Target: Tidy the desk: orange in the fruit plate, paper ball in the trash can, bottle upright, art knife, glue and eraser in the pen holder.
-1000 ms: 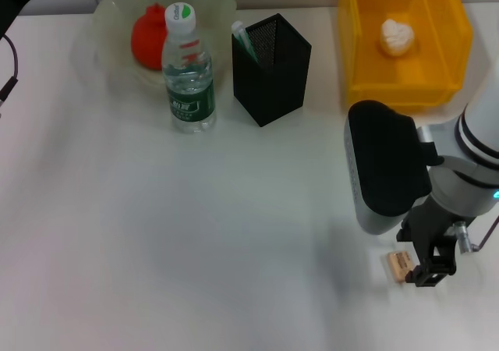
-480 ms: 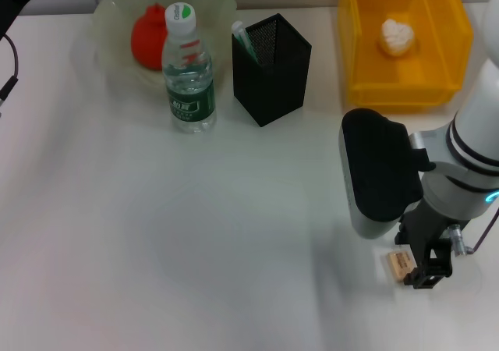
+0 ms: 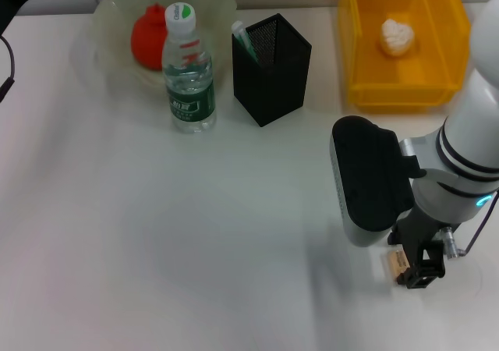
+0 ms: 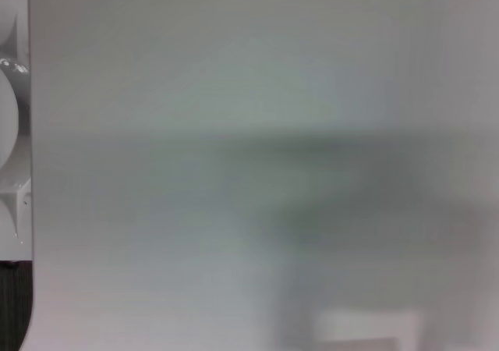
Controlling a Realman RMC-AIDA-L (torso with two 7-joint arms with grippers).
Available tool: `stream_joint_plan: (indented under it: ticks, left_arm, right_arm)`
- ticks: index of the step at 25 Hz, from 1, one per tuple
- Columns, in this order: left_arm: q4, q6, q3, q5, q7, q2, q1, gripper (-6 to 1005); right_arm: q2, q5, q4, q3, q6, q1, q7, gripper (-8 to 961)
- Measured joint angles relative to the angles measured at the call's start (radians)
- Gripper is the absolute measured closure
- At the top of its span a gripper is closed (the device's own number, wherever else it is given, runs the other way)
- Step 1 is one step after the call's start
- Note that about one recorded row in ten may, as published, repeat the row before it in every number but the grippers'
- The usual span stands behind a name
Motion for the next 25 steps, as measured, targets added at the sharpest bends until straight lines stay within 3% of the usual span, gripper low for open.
stream_joint_plan:
  ticks: [8, 12, 18, 22, 23, 24, 25]
  left_arm:
    - [0.000, -0.014, -0.003, 0.000, 0.001, 0.000, -0.004, 230]
    - [0.000, -0.016, -0.002, 0.000, 0.001, 0.000, -0.008, 230]
    - [0.000, -0.018, -0.001, 0.000, 0.002, 0.001, -0.012, 230]
    - [0.000, -0.018, -0.001, 0.000, 0.002, 0.002, -0.013, 229]
    - [0.000, -0.018, -0.001, 0.000, 0.002, 0.002, -0.014, 229]
    - [0.000, -0.018, -0.002, 0.000, 0.003, 0.002, -0.014, 229]
    - [0.000, -0.018, -0.002, 0.000, 0.003, 0.002, -0.014, 229]
  right_arm:
    - [0.000, 0.001, -0.001, 0.000, -0.003, 0.000, 0.004, 416]
    - [0.000, 0.001, 0.001, 0.005, -0.006, 0.001, 0.005, 544]
    - [0.000, 0.001, -0.004, 0.005, -0.005, 0.001, 0.015, 548]
    - [0.000, 0.011, -0.057, 0.081, -0.002, -0.005, 0.019, 551]
    - [-0.001, 0.023, -0.078, 0.122, 0.002, -0.008, 0.019, 551]
    - [-0.002, 0.050, -0.123, 0.229, 0.019, -0.010, 0.020, 552]
    - [-0.002, 0.050, -0.123, 0.229, 0.019, -0.010, 0.020, 552]
